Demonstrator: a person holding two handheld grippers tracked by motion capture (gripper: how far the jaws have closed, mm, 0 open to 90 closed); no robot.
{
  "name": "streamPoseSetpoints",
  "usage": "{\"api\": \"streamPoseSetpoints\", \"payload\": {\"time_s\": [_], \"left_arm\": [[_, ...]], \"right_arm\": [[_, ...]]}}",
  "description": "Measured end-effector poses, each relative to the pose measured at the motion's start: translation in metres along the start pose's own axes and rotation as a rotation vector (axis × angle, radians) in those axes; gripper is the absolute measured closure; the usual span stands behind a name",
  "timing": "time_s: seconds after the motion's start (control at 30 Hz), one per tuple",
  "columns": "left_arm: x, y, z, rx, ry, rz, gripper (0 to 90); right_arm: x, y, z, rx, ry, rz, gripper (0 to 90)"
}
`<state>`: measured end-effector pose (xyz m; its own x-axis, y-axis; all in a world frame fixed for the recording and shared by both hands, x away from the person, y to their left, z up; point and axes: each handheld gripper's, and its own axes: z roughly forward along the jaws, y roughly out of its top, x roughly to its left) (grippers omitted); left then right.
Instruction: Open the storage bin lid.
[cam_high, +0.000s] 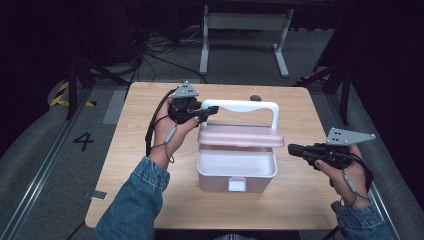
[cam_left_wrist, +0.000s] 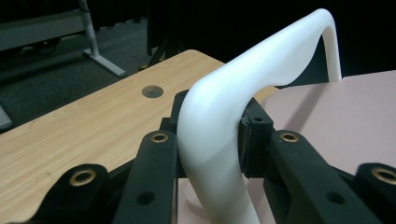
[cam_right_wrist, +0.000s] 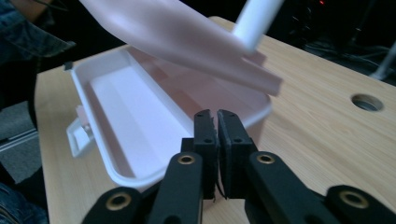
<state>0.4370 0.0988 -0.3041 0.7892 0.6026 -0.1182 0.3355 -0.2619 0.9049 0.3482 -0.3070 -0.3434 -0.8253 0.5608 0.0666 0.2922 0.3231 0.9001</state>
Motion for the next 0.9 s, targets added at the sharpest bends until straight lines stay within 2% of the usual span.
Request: {"api": "streamPoseSetpoints", "payload": {"time_s": [0.07, 0.17, 0.37, 0.5, 0.7, 0.9], "left_arm": [[-0.001, 0.0, 0.0, 0.003, 0.002, -0.002, 72.5], [-0.002, 0.0, -0.001, 0.007, 0.004, 0.003, 72.3], [-0.004, 0.0, -0.002, 0.013, -0.003, -0.001, 71.1], [-0.007, -0.001, -0.003, 0.008, 0.003, 0.018, 62.7], [-0.005, -0.003, -0.007, -0.007, 0.035, 0.028, 41.5], [-0.005, -0.008, -0.02, 0.013, 0.047, 0.065, 37.0]], "right_arm": [[0.003, 0.002, 0.008, -0.03, 0.04, -0.008, 90.0], [0.007, 0.003, 0.02, -0.033, 0.068, -0.013, 90.0], [0.012, 0.007, 0.028, -0.055, 0.086, -0.021, 90.0], [0.012, 0.007, 0.029, -0.059, 0.088, -0.021, 90.0], [0.013, 0.007, 0.028, -0.062, 0.086, -0.019, 90.0], [0.013, 0.007, 0.029, -0.052, 0.087, -0.006, 90.0]]}}
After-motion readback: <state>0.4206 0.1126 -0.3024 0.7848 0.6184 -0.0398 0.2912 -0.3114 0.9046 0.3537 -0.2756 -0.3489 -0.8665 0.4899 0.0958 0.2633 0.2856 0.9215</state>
